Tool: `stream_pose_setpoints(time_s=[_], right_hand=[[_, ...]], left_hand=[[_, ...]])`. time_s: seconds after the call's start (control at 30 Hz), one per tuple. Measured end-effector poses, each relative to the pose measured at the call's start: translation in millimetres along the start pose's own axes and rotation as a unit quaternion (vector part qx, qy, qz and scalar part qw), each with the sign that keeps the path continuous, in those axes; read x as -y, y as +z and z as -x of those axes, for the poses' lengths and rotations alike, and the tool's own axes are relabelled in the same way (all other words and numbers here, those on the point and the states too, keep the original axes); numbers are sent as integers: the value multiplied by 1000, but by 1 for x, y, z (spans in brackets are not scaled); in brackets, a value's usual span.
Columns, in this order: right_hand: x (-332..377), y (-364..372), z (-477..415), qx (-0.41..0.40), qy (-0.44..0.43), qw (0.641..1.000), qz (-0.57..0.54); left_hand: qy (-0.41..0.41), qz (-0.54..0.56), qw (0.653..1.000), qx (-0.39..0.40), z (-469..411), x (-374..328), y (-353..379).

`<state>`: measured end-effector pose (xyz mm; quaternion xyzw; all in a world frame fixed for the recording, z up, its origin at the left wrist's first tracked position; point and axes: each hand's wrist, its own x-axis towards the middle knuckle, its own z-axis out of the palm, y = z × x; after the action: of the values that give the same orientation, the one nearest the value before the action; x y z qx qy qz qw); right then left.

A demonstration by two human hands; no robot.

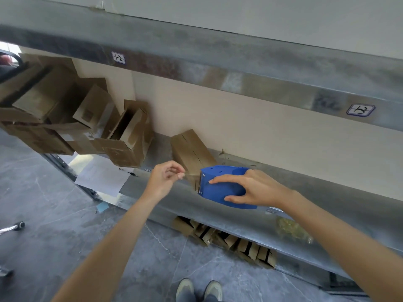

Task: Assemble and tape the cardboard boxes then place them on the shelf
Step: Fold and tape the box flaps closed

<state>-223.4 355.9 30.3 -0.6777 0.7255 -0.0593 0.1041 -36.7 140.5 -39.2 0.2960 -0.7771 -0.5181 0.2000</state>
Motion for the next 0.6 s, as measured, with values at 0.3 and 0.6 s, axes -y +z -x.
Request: stream_pose_setpoints(time_s=[0.3, 0.6], right_hand=[[-26, -7, 36, 7, 43, 999, 14], [-41, -3, 51, 5, 90, 996, 5]], left_hand=[[-56, -3, 998, -32, 15, 27, -9], [4, -18, 1000, -2, 15, 16, 21]])
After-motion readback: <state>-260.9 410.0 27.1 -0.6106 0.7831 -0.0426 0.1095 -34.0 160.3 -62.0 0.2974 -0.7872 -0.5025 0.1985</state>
